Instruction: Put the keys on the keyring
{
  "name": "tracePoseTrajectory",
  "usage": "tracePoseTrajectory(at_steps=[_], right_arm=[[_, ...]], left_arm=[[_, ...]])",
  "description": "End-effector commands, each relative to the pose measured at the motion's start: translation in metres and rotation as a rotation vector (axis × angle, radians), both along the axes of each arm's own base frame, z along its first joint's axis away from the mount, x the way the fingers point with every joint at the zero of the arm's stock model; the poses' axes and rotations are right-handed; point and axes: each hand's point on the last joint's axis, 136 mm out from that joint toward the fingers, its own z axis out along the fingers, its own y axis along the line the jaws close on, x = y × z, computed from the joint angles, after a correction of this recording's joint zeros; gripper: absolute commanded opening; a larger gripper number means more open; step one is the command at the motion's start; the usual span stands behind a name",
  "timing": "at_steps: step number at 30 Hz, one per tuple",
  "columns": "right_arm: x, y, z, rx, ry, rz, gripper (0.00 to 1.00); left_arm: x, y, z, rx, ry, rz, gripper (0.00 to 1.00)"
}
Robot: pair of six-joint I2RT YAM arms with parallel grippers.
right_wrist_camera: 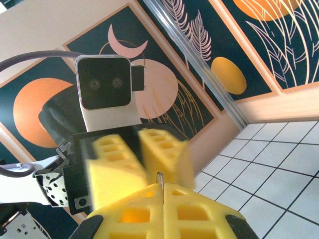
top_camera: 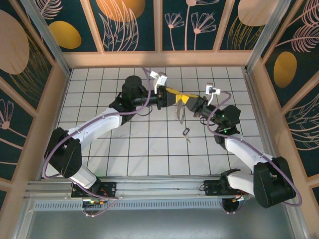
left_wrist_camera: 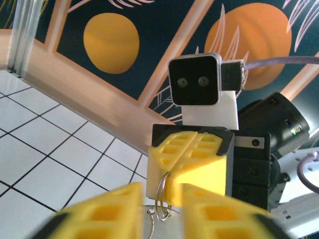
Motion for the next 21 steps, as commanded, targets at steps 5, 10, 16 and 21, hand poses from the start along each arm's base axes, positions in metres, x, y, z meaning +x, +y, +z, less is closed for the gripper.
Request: tracePoseTrajectory(at_steps=[5,10,16,21], right_arm=[[0.008,-0.012,0.024,0.107,-0.013,-0.082,0.00],[0.016,-0.020,0.030,0.179,0.023,-0.147,0.00],[0.026,-0.020,0.032,0.249,0.084,-0.200,0.00],[0.027,-0.006,0.037,0.256,0.085,-0.172,0.00]], left_arm=[[0.024,0.045,0.040,-0.171,-0.003,0.341,0.69],[0.020,0.054,0.051,-0.256,0.049,0.359,0.70],[0.018,0.046,0.049,-0.314,0.114,0.297,0.68],[0.023,0.040,0.040,-0.330,0.150,0.284,0.64]])
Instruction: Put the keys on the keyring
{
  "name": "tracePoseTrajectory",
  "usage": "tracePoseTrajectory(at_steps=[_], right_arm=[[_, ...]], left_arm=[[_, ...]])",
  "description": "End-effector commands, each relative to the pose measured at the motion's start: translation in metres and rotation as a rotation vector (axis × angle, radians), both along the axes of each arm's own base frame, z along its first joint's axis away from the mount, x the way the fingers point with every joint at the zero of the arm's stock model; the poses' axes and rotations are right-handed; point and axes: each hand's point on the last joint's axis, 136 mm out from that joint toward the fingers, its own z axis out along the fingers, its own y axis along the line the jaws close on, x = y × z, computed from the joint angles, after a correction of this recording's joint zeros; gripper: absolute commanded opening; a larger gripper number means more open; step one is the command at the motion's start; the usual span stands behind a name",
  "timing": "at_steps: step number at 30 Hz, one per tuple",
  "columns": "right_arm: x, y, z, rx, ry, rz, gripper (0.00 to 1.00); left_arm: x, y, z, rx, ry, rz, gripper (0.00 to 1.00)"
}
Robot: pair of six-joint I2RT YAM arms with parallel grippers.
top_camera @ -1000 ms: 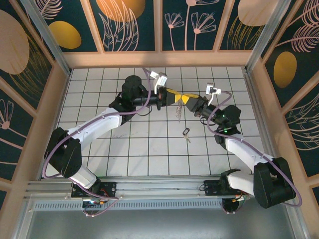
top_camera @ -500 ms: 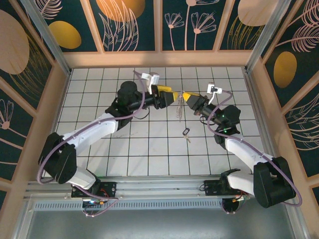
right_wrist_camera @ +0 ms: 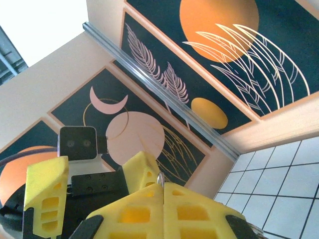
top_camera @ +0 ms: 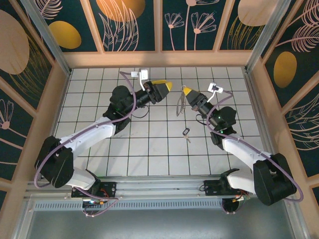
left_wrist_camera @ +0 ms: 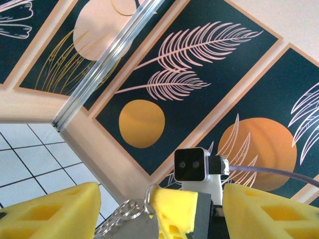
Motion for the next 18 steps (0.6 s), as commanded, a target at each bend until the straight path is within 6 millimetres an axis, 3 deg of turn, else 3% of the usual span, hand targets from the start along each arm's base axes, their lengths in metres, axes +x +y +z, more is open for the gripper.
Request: tracePoseTrajectory(at_steps=[1,7,18], right_arm=[[-0.002,0.003,0.030,0.063,-0.067,-0.004,0.00],[0.001,0.010,0.029,0.068,-0.058,0.000,0.00],[0.004,0.020,0.028,0.078,-0.049,0.021,0.00]], left_arm=[[0.001,-0.004,-0.001,-0.055,0.019,-0.025,0.62],[0.003,-0.008,-0.010,-0.068,0.040,-0.043,0.51],[0.005,-0.013,-0.016,-0.093,0.057,-0.067,0.45]])
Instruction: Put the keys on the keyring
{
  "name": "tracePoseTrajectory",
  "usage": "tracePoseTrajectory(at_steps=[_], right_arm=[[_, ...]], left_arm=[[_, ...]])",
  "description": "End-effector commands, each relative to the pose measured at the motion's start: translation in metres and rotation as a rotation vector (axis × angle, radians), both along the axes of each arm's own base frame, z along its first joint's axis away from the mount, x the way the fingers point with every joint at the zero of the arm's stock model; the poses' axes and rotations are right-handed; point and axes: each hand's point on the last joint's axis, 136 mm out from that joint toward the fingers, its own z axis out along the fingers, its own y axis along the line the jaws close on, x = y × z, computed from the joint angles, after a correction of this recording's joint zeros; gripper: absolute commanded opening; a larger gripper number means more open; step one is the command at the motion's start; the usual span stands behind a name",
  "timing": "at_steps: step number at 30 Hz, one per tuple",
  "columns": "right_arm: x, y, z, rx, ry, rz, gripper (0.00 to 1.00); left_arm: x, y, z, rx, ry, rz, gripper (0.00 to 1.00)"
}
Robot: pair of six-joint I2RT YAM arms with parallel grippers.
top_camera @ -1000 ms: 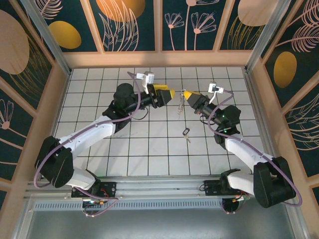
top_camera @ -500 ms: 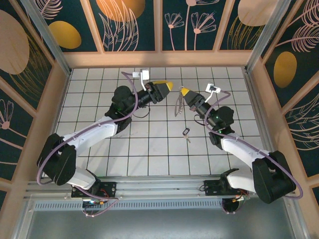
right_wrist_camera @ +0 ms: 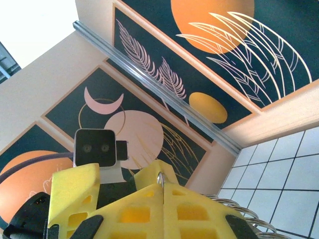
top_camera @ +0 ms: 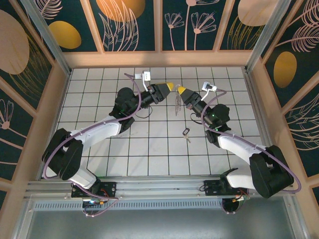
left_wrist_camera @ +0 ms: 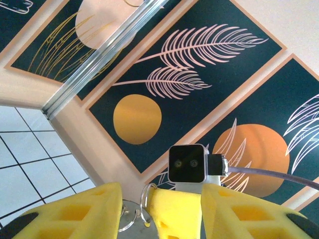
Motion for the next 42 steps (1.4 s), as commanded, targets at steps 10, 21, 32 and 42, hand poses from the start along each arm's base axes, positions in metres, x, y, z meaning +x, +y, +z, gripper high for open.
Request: tracePoseTrajectory(at_steps=[10,21,32,42], right_arm=[[-0.005,0.004,0.033,0.064,-0.092,0.014,0.00],[-0.004,0.008,0.031,0.059,-0.090,0.025,0.00],[-0.001,0.011,0.028,0.055,-0.083,0.029,0.00],[0.000,0.012,0.025,0.051,-0.078,0.034,0.00]], left_arm=[[-0.003,-0.006,-0.002,-0.028,-0.012,-0.041,0.43],[-0.002,-0.009,-0.008,-0.026,-0.005,-0.054,0.39],[-0.003,-0.012,-0.009,-0.026,-0.004,-0.069,0.33],[-0.003,-0.013,-0.010,-0.025,-0.006,-0.075,0.19]])
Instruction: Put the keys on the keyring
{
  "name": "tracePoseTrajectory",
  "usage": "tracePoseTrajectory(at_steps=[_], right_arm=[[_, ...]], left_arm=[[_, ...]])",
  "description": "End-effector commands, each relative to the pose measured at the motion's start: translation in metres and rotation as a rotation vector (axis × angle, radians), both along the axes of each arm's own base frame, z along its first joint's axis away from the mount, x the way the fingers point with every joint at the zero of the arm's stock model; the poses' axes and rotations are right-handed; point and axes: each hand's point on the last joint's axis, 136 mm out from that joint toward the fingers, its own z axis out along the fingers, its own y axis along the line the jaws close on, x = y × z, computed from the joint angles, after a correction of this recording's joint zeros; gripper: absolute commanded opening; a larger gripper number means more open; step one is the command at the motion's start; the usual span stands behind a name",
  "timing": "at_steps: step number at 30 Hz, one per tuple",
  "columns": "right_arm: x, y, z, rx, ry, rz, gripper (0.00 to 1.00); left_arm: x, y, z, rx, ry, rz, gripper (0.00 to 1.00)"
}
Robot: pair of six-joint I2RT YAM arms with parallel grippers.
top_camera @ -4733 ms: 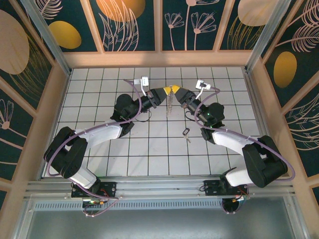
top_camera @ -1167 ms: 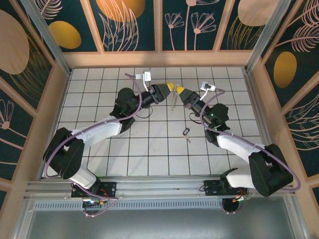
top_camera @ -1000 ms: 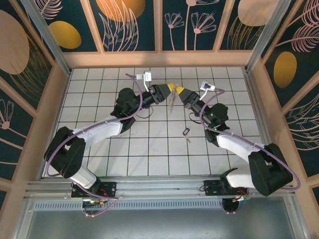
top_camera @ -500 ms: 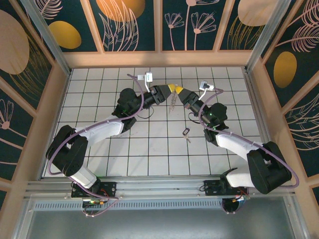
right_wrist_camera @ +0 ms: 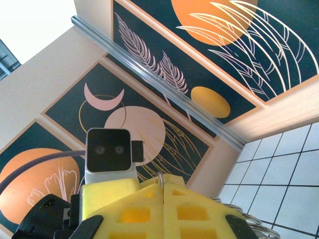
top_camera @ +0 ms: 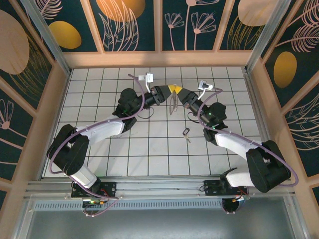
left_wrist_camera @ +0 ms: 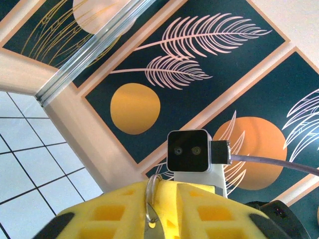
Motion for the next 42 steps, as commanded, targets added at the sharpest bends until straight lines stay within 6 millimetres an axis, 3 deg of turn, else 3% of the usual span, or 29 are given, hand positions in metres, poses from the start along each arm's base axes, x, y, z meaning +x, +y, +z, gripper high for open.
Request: tracePoseTrajectory(at_steps=[1,9,13,18,21,26,32,36,42], right_arm=[[-0.005,0.001,0.027,0.047,-0.082,0.010,0.00],[-0.006,0.004,0.027,0.043,-0.082,0.026,0.00],[-0.007,0.007,0.027,0.037,-0.083,0.037,0.00],[-0.007,0.008,0.025,0.031,-0.079,0.041,0.00],[-0.007,0.008,0.023,0.028,-0.078,0.041,0.00],[-0.008,0.009,0.020,0.020,-0.072,0.047,0.00],[-0.008,0.009,0.021,-0.002,-0.082,0.041,0.00],[-0.009,-0.005,0.024,-0.029,-0.096,0.002,0.32],[-0.010,-0.041,0.022,-0.066,-0.089,-0.088,0.42]], left_arm=[[-0.006,-0.003,0.009,-0.027,-0.038,-0.025,0.17],[-0.005,-0.004,0.009,-0.025,-0.041,-0.031,0.10],[-0.004,-0.005,0.010,-0.026,-0.041,-0.028,0.18],[-0.002,-0.006,0.010,-0.026,-0.042,-0.027,0.16],[-0.002,-0.006,0.010,-0.023,-0.046,-0.025,0.14],[-0.001,-0.006,0.011,-0.020,-0.056,-0.024,0.00],[-0.002,-0.006,0.009,-0.004,-0.063,-0.021,0.00],[-0.002,-0.005,0.008,0.031,-0.082,-0.004,0.00],[-0.004,-0.008,0.007,0.104,-0.126,-0.018,0.00]])
